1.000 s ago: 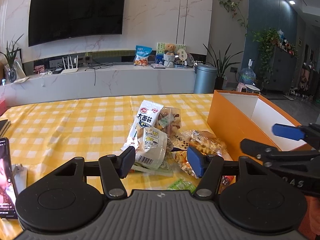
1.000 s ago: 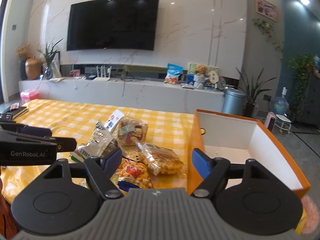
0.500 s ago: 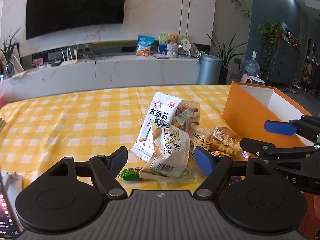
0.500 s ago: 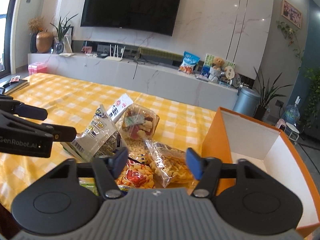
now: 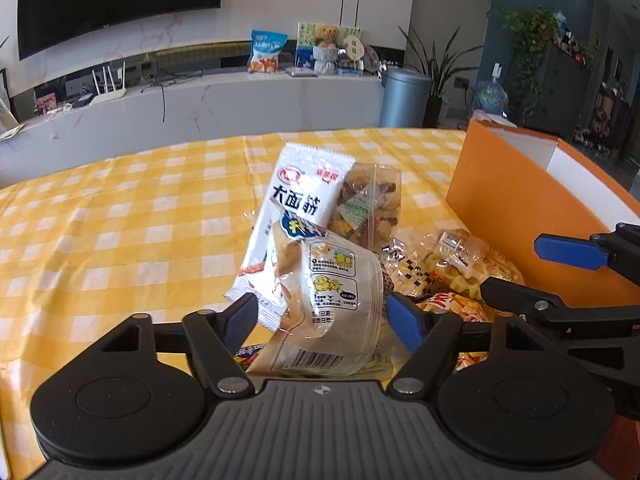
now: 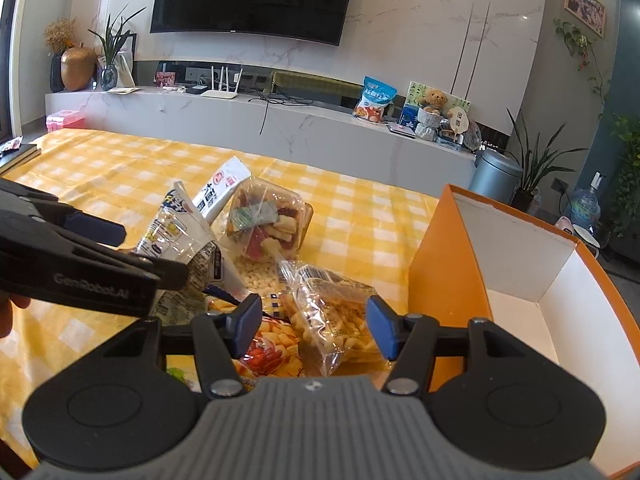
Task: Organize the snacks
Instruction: 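Grasp the white bread bag with the left gripper while the right grasps the orange chip bag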
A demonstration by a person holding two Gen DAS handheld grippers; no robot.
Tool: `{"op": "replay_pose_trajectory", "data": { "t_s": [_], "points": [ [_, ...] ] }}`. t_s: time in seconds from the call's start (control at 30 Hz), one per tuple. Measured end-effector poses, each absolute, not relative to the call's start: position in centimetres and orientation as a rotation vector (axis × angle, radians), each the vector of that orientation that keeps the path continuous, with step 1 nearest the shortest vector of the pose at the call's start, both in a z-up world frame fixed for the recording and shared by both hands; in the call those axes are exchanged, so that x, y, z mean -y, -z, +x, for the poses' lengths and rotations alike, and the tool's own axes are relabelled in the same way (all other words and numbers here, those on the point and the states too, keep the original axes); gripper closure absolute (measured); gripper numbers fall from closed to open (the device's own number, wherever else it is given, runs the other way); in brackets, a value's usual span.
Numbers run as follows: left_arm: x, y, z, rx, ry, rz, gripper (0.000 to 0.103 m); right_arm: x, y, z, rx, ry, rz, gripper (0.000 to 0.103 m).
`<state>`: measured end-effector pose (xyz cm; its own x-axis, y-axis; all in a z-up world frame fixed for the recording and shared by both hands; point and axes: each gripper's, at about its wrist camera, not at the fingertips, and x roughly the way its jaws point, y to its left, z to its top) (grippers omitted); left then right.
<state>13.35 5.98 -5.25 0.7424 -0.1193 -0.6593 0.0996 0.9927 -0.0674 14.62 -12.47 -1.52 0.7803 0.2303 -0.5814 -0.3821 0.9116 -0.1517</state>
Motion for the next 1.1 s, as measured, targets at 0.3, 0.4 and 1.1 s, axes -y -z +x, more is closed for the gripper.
{"op": "replay_pose_trajectory", "data": {
  "t_s": [0.3,0.4,1.1],
  "points": [
    [-5.7,5.2,12.5,-0.702,0.101,-0.033,0.047,12.5,2.1,14.2,-0.597,-0.372,-0.255,0.044],
    [-6.2,4.3,11.4,-0.682,0.088,-0.056,0.053,12.2,1.9,13.4,-0.603,-0.410,-0.234,0.044],
    [-7.3,5.4,10.1,-0.762,0.042,-0.170,0.045,10.1,4.9,15.6,-0.780,-0.383,-0.221,0.041]
  ]
}}
